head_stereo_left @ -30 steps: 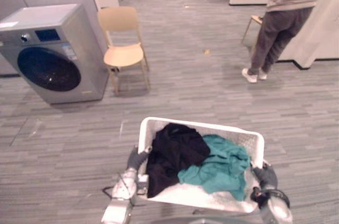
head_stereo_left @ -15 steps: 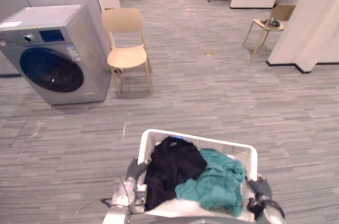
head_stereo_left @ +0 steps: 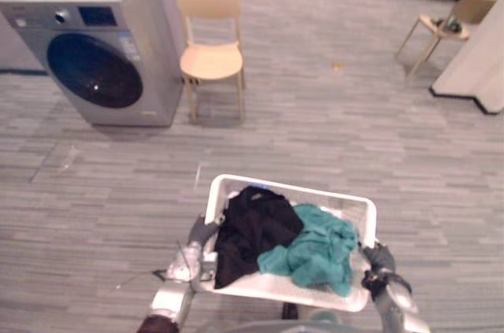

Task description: Pick up the laundry basket with both hands and put the clothes into the washing machine.

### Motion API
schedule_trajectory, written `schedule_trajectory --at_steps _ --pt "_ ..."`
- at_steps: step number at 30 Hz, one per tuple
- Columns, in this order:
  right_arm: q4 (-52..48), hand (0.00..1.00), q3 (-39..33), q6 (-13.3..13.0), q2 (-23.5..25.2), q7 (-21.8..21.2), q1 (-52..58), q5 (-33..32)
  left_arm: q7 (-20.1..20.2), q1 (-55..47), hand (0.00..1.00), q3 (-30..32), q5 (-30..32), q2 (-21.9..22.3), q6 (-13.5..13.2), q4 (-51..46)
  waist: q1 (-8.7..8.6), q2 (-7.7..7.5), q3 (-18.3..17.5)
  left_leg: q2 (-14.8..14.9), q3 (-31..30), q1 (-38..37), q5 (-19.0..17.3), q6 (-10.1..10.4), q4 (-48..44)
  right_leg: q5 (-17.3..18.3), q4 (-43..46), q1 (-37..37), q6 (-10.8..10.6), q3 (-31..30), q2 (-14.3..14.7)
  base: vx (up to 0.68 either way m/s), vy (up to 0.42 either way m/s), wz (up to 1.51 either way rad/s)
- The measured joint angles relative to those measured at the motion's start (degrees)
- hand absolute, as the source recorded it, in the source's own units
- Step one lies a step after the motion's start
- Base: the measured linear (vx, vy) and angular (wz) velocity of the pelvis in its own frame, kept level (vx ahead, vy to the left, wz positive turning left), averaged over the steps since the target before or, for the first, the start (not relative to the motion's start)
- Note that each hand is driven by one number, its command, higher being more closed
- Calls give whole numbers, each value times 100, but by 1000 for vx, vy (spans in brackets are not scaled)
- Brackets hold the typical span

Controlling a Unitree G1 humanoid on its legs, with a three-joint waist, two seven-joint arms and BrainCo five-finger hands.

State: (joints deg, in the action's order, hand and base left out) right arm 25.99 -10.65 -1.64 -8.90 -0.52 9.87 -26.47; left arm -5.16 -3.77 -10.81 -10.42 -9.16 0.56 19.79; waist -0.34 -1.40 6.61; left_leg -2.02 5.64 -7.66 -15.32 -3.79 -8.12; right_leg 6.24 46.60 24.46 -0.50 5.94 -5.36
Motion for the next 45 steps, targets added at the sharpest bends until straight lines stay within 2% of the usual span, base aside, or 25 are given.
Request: schedule_trajectory --at_steps 1,2,3,4,5,7,9,12,14,16,18,19,20,21,23,24,26,29,32,33,36,39,40,41,45 --pt "-138 100 -64 32 115 -18 75 1 1 3 100 -35 -2 24 8 -25 -6 27 -26 54 4 -170 21 41 173 199 -100 17 48 102 131 384 -83 22" --pt "-440 100 -47 -40 188 52 366 -25 1 -20 100 -43 40 115 12 -21 -165 407 -236 473 -148 -260 -171 396 378 285 -1526 -455 -44 379 645 372 -107 93" --pt "-557 100 -48 -152 186 55 695 -235 123 -107 100 -115 67 105 -3 -119 -358 401 -488 617 -267 -333 -287 953 256 275 -2452 -810 198 775 889 624 -177 124" --pt "-484 100 -62 -235 230 41 773 -357 144 -81 100 -117 175 136 -48 -167 -413 158 -520 505 -431 -6 -463 1003 -949 214 -2566 -1004 704 740 837 552 -178 79" --pt "-422 100 -107 -235 204 66 734 -364 117 -100 100 -126 225 248 -37 -140 -400 272 -454 619 -475 293 -506 1095 -1938 239 -2547 -1183 700 793 901 582 -177 18" --pt "-574 100 -67 -175 24 84 806 -424 155 -181 100 -123 259 343 -1 -154 -165 516 -322 1026 -397 1715 474 1406 -5334 484 -2825 -1961 806 678 1096 559 -159 -23" --pt "-552 100 -31 -123 -36 96 782 -439 141 -214 100 -78 261 374 36 -154 -59 623 -188 1240 -338 2243 445 1339 -6308 488 -3214 -2560 805 553 1238 537 -117 -36" --pt "-601 100 -1 -64 -47 165 702 -438 141 -232 100 17 269 378 28 -156 194 578 -174 1383 90 2953 229 987 -5526 613 -3763 -3402 582 291 1126 518 -84 -32" --pt "-604 100 1 -28 -116 187 538 -435 130 -233 100 41 267 410 -4 -237 297 492 -175 1197 365 3089 334 696 -2918 737 -3983 -3797 374 174 983 501 25 -10" --pt "-558 100 3 -31 -204 181 426 -431 118 -234 100 28 259 427 -78 -247 317 413 -181 787 204 3015 1021 708 -916 846 -4042 -3942 183 48 888 567 105 -18" --pt "-353 100 14 -7 -228 174 307 -429 102 -244 100 -3 259 432 -54 -206 328 350 -216 502 234 2942 1579 535 -469 1004 -3966 -4224 -88 -155 782 663 206 -43" --pt "-347 100 34 6 -195 174 325 -400 78 -274 100 -1 259 414 -40 -197 425 264 -261 358 154 2803 2381 234 -473 1147 -3614 -4245 -309 -306 665 502 193 -55" --pt "-301 100 31 5 -102 176 319 -368 54 -271 100 5 260 366 -37 -183 423 140 -306 256 242 2767 2282 354 -628 1190 -3242 -4167 -377 -307 497 632 192 -42" --pt "-250 100 -11 0 -19 169 358 -336 32 -263 100 -47 262 277 -16 -182 358 -105 -343 68 299 2579 2046 141 -617 1091 -2004 -3671 -444 -289 213 626 150 -6" --pt "-172 100 -46 23 138 169 366 -293 19 -251 100 -102 259 124 28 -179 256 -479 -310 -264 286 1960 1678 161 -379 -479 432 -2655 -154 -259 -181 771 161 15" --pt "-147 100 5 21 167 169 342 -236 3 -255 100 -84 259 118 66 -169 130 -548 -256 -374 239 1488 1525 83 -263 -491 1448 -2243 79 -184 -473 526 98 23" --pt "-152 100 30 17 178 165 313 -209 -2 -240 100 -44 259 116 83 -182 121 -387 -161 -324 202 841 1437 -14 -181 40 2121 -1722 304 -106 -563 542 102 0" --pt "-305 100 2 -40 199 150 366 -213 7 -164 100 -34 258 118 78 -250 89 69 -175 41 28 265 1044 7 -130 645 1327 -1002 178 191 -244 422 27 6" --pt "-500 100 -12 -56 290 146 368 -212 21 -132 100 66 259 94 65 -364 69 15 -205 127 -131 12 491 286 -50 551 -1416 -727 -217 173 5 452 -126 40" --pt "-432 100 -4 -53 290 143 386 -211 45 -153 100 115 259 98 66 -309 34 -130 -273 36 -305 -41 296 387 -122 -332 -2368 -838 -114 -94 62 337 -163 58" --pt "-310 100 26 3 171 142 388 -208 83 -206 100 76 264 208 86 -185 53 155 -370 348 -542 -86 203 456 -382 -83 -2369 -1084 216 167 276 458 -205 40" --pt "-329 100 48 12 141 142 460 -211 130 -253 100 84 264 221 90 -180 12 234 -330 474 -730 459 223 602 -2109 157 -2679 -1685 284 508 338 349 -181 53" --pt "-455 100 90 27 91 146 503 -211 133 -279 100 101 259 248 86 -184 41 284 -246 651 -700 964 460 1075 -3482 220 -2865 -2090 336 644 399 280 -97 38" --pt "-548 100 220 27 -13 148 539 -214 131 -376 100 212 257 330 71 -198 139 305 -219 869 -547 1384 555 1228 -4544 321 -2979 -2425 381 687 490 329 -108 19" --pt "-498 100 276 33 -73 154 394 -210 125 -521 100 243 221 323 -111 -233 300 247 -275 1311 7 2014 462 868 -4205 401 -3422 -2861 390 675 391 213 -11 -2"
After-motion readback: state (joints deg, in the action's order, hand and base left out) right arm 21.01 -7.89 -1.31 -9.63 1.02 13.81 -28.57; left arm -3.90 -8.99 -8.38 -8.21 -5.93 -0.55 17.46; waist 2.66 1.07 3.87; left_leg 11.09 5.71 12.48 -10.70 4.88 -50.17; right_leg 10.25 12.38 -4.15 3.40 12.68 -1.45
